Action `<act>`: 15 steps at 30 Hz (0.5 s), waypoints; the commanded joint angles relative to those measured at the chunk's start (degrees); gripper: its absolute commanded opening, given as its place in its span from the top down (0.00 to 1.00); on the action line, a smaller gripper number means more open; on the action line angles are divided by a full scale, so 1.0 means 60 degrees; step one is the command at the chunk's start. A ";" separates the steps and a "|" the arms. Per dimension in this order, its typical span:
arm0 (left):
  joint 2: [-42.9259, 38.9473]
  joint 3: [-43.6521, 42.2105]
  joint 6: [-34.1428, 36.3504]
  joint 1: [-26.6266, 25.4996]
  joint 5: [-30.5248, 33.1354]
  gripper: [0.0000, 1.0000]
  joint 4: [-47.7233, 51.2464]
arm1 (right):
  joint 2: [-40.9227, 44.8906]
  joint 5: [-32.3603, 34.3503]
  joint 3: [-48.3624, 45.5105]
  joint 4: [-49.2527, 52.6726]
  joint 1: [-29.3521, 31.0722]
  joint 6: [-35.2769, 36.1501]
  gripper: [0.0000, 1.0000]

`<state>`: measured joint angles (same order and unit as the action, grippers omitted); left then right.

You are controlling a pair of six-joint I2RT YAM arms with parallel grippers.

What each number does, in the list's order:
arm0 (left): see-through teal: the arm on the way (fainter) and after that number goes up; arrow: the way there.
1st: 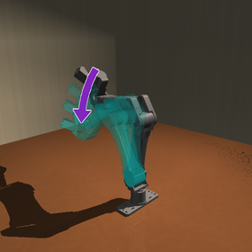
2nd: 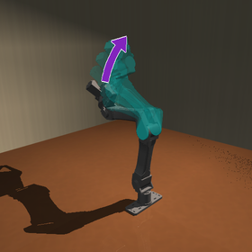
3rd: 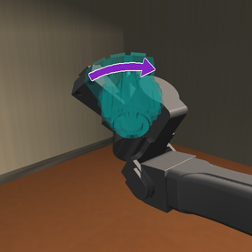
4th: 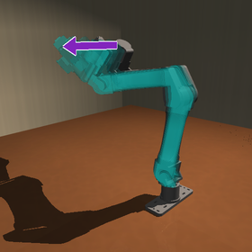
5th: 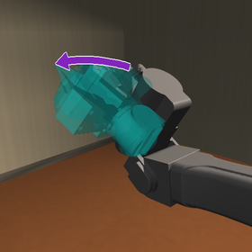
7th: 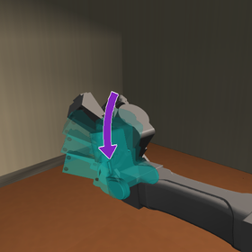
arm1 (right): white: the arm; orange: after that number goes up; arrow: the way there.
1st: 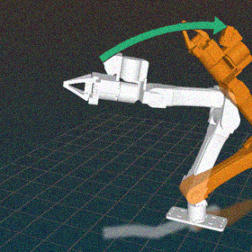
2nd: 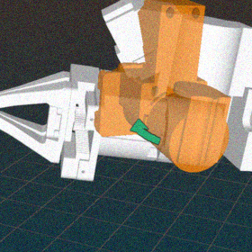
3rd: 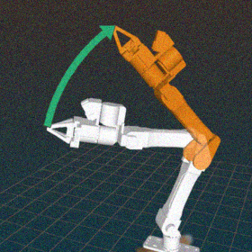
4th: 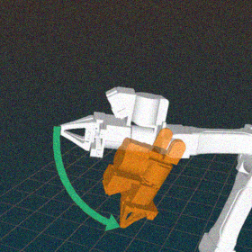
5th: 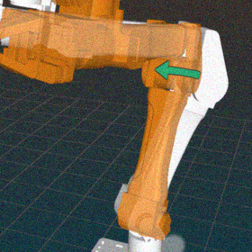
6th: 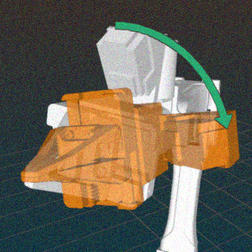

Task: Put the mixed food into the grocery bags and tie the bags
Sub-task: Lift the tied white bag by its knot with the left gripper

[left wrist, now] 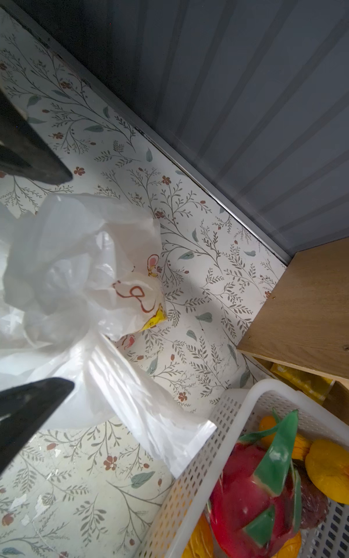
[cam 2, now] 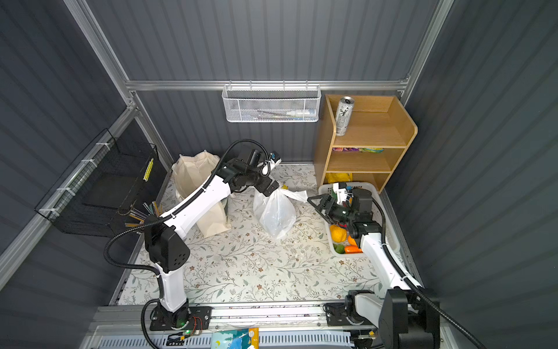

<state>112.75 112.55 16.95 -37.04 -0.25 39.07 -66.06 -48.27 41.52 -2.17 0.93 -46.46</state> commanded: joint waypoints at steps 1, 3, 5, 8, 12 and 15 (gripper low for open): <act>0.0591 0.0377 0.0004 0.0005 -0.0346 0.00 0.0526 | -0.0064 0.0018 0.0133 -0.0205 0.0050 -0.0002 0.14; 0.0812 0.0380 -0.0036 0.0033 -0.0365 0.00 0.0628 | -0.0065 0.0018 0.0141 -0.0223 0.0058 -0.0021 0.14; 0.0973 0.0294 -0.0117 0.0092 -0.0531 0.00 0.0681 | -0.0064 0.0003 0.0156 -0.0238 0.0050 -0.0035 0.14; 0.1101 0.0078 -0.0253 0.0232 -0.1143 0.00 0.0625 | -0.0024 0.0017 0.0182 -0.0258 0.0043 -0.0064 0.14; 0.1310 0.0033 -0.0622 0.0361 -0.1985 0.22 0.0605 | 0.0015 0.0029 0.0217 -0.0288 0.0036 -0.0136 0.14; 0.1420 0.0001 -0.0786 0.0361 -0.2355 0.63 0.0626 | 0.0039 0.0076 0.0239 -0.0282 0.0036 -0.0167 0.14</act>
<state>119.96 112.77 13.87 -35.16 -9.58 41.34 -66.13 -48.16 41.54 -3.05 0.91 -47.11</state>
